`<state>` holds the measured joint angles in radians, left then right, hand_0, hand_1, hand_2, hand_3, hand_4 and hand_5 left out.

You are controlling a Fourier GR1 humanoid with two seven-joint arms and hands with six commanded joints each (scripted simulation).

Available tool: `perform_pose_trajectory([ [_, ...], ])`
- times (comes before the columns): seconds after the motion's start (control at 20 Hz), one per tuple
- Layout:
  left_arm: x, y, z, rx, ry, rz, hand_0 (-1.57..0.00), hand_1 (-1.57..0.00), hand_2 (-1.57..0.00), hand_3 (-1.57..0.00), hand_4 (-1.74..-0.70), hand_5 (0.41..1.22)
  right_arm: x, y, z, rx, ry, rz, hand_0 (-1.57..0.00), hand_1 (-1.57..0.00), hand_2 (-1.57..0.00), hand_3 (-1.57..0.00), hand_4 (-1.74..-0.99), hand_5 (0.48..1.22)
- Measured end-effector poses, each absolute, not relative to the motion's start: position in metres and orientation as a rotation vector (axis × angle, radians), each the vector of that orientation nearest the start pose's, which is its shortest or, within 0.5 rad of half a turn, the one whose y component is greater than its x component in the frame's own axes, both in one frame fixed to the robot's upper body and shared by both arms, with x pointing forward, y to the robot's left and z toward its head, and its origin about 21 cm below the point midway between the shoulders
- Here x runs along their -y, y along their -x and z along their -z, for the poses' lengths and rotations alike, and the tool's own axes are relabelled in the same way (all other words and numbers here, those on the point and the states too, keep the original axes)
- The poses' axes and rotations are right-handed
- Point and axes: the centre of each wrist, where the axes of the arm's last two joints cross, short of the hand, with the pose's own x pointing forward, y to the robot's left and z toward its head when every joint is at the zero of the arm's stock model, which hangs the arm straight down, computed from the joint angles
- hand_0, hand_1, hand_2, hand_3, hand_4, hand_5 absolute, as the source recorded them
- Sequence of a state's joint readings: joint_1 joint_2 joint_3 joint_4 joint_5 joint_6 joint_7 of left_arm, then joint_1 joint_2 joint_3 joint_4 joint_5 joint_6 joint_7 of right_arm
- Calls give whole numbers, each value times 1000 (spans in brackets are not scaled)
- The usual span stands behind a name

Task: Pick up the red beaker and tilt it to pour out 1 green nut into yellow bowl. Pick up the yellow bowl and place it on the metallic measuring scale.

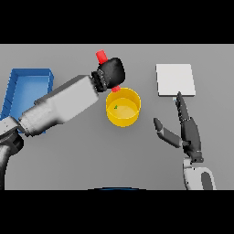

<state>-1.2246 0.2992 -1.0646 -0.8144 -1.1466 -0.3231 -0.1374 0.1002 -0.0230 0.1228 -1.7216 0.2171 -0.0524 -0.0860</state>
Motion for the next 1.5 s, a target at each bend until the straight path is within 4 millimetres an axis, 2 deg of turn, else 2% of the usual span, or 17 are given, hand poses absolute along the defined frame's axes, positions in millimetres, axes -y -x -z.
perform_pose_trajectory([
  [0.05, -55, -407, -125, -995, 1263, -2744, -1571, -1571, -1571, -1565, -1736, 1221, 218, -221, -13, 1723, 164, -212, 1, 1, 1, 1, -1129, 566],
  [0.35, -37, -404, -128, -823, 1282, -2596, -1571, -1571, -1571, -1569, -1733, 1221, 211, -222, -13, 1738, 161, -216, 1, 1, 1, 1, -1130, 577],
  [0.4, -33, -407, -133, -798, 1283, -2571, -1571, -1571, -1571, -1570, -1733, 1221, 213, -218, -11, 1746, 157, -218, 1, 1, 1, 1, -1128, 575],
  [0.5, -24, -404, -142, -759, 1275, -2495, -1571, -1571, -1571, -1570, -1732, 1221, 213, -222, -13, 1736, 162, -218, 1, 1, 1, 1, -1138, 572],
  [0.55, -19, -405, -154, -733, 1281, -2477, -1571, -1571, -1571, -1570, -1731, 1221, 212, -221, -15, 1738, 167, -218, 1, 1, 1, 1, -1137, 568],
  [0.65, -14, -415, -194, -683, 1361, -2407, -1571, -1571, -1571, -1571, -1728, 1221, 212, -220, -15, 1727, 159, -211, 1, 1, 1, 1, -1135, 563],
  [0.75, -18, -425, -231, -714, 1459, -2390, -1571, -1571, -1571, -1571, -1724, 1221, 213, -220, -10, 1725, 175, -226, 1, 1, 1, 1, -1130, 554],
  [1.0, -61, -453, -314, -1012, 1831, -2407, -1571, -1571, -1571, -1571, -1728, 1221, 211, -226, -14, 1747, 120, -217, 1, 1, 1, 1, -1104, 563],
  [1.05, -75, -459, -328, -1127, 1901, -2453, -1571, -1571, -1571, -1523, -1731, 1221, 210, -227, -15, 1754, 118, -227, 1, 1, 1, 1, -1102, 572],
  [1.2, -143, -472, -359, -1725, 2109, -2578, -1571, -1571, -1571, -1507, -1736, 1221, 211, -227, -12, 1745, 111, -244, 1, 1, 1, 1, -1114, 578],
  [1.3, -203, -479, -360, -2171, 2126, -2600, -1571, -1571, -1571, -1530, -1738, 1221, 208, -226, -10, 1754, 95, -243, 1, 1, 1, 1, -1121, 588],
  [1.35, -221, -480, -356, -2363, 2127, -2554, -1571, -1571, -1571, -1538, -1738, 1221, 210, -230, -11, 1753, 113, -258, 1, 1, 1, 1, -1118, 595],
  [1.4, -243, -481, -347, -2578, 2145, -2490, -1571, -1571, -1571, -1545, -1739, 1221, 210, -232, -10, 1751, 113, -258, 1, 1, 1, 1, -1125, 601],
  [1.5, -279, -481, -321, -2876, 2203, -2342, -1571, -1571, -1571, -1554, -1740, 1221, 207, -230, -9, 1757, 124, -282, 1, 1, 1, 1, -1132, 614],
])
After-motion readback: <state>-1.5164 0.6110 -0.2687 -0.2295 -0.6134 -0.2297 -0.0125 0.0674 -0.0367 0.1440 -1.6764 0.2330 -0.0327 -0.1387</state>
